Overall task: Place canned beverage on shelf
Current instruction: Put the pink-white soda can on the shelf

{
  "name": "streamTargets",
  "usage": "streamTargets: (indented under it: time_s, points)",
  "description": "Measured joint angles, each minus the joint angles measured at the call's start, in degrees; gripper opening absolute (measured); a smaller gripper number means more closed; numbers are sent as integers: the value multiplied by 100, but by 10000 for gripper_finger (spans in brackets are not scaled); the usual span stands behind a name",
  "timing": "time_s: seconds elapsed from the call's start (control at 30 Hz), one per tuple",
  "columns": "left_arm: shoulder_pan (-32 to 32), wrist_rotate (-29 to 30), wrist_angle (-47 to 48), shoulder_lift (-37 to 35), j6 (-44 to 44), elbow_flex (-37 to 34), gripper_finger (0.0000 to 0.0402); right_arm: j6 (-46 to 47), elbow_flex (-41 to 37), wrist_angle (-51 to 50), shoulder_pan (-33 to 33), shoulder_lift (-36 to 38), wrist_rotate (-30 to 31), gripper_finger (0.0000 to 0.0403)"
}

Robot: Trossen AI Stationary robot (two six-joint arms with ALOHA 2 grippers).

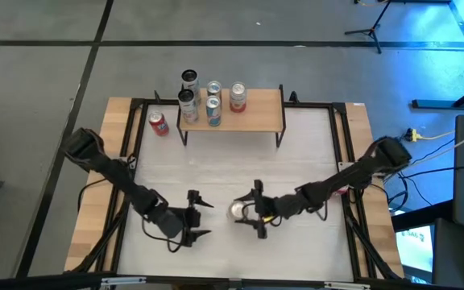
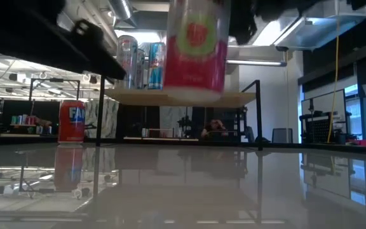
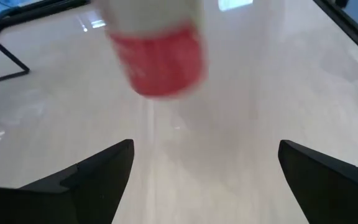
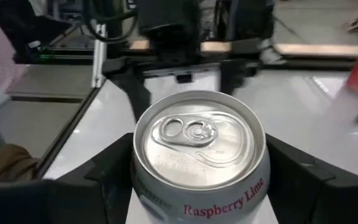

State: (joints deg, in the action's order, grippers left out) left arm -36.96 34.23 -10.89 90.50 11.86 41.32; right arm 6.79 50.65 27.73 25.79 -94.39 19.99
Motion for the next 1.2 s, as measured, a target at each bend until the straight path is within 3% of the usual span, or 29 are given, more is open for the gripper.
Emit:
streamTargets:
  time_s: [0.17,0.4,0.53,0.73,1.03,1.2]
  points:
    - [-164,-70,506,-339,-4,-18,389,-336,39,-356,-486,819,-78,273]
    - [-163,-242,482,-368,1,-279,389,-646,834,-1956,-1781,1348,-965,273]
    - [-166,-239,467,-368,143,-308,389,-898,1467,-2791,-2511,1328,-1385,273]
    - [-202,-291,402,-368,235,-308,389,-1358,1949,-2974,-3478,1146,-2191,273]
    - [-224,-371,349,-366,518,-308,389,-1456,1993,-3033,-4643,903,-3095,273]
    - [-224,-365,310,-365,567,-308,389,-1474,1996,-2913,-4949,582,-3327,273]
